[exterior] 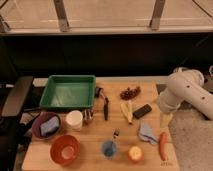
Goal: Place towel in paper cup
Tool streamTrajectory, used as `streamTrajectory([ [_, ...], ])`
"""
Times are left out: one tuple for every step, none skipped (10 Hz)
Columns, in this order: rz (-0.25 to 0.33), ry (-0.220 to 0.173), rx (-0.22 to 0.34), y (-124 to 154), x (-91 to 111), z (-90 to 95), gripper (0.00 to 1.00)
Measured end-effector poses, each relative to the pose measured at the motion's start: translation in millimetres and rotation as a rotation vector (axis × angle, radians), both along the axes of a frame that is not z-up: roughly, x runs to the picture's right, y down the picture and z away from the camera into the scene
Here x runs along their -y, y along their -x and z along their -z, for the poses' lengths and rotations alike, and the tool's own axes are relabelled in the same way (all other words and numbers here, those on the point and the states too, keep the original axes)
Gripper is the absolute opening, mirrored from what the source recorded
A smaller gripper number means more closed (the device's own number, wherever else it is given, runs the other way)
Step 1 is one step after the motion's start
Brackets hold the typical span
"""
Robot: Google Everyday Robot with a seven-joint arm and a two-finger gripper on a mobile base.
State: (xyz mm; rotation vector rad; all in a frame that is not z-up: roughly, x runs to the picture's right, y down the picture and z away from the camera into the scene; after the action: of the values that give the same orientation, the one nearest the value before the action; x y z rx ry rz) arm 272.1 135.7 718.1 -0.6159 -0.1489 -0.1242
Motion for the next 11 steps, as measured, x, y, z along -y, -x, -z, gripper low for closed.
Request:
streamTrajectory([
  [0.0,0.0,0.0,0.0,0.0,0.0,0.74],
  [0.0,0.0,0.0,0.0,0.0,0.0,0.74],
  [0.0,0.0,0.0,0.0,0.0,0.0,0.74],
  [0.0,0.0,0.0,0.0,0.0,0.0,0.74],
  [0.0,0.0,0.0,0.0,0.0,0.0,0.74],
  [0.0,0.0,0.0,0.0,0.0,0.0,0.74],
  [0.0,0.0,0.0,0.0,0.0,0.0,0.74],
  [0.0,0.0,0.0,0.0,0.0,0.0,0.74],
  [0.001,0.0,0.004,0.4,0.4,-0.3,0.74],
  [0.006,-0.001,0.021,2.0,0.9,0.4,0.74],
  [0.033,0.004,0.056,7.7,-1.8,2.7,0.74],
])
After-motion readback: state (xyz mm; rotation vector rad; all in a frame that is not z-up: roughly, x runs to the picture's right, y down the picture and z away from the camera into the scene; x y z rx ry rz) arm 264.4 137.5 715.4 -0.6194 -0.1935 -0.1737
